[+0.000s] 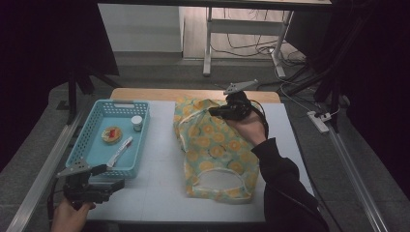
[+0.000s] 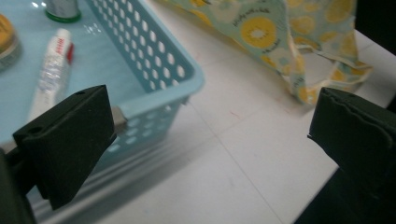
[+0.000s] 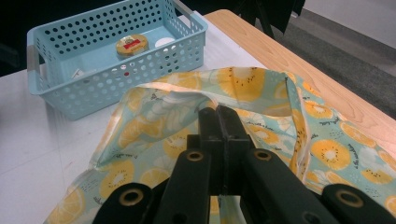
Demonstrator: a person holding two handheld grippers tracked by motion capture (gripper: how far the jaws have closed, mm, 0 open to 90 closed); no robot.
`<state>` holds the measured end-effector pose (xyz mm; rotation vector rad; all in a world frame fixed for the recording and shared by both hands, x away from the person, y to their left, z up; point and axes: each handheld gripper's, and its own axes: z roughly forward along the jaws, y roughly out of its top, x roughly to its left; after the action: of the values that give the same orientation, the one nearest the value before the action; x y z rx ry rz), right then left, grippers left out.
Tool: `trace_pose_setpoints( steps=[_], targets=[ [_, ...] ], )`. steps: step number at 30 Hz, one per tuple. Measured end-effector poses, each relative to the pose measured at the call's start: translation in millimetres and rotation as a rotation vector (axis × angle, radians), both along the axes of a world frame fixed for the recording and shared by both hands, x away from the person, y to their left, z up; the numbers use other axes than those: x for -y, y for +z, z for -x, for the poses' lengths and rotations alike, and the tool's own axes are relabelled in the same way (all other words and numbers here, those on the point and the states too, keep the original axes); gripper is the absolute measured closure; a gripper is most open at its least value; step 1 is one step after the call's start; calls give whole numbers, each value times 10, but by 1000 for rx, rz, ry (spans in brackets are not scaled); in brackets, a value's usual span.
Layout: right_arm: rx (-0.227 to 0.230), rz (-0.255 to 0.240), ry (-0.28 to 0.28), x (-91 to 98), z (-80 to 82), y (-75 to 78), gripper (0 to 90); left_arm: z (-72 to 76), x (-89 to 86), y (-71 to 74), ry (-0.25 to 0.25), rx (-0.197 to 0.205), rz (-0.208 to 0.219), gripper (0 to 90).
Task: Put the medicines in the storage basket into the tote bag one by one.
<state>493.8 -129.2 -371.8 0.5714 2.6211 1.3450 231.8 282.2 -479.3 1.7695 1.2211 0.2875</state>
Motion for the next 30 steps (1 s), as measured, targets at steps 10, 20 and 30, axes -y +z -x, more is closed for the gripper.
trace_pose_setpoints(
  steps=[10, 20, 30],
  targets=[
    [3, 1, -4, 16, 7, -11, 900, -205, -18, 100, 32, -19, -116, 21],
    [6, 7, -3, 6, 11, -29, 900, -460, -68, 152, 38, -30, -153, 15],
    [7, 9, -2, 1, 15, -48, 900, -820, -183, 191, 84, -58, -187, 1]
  ],
)
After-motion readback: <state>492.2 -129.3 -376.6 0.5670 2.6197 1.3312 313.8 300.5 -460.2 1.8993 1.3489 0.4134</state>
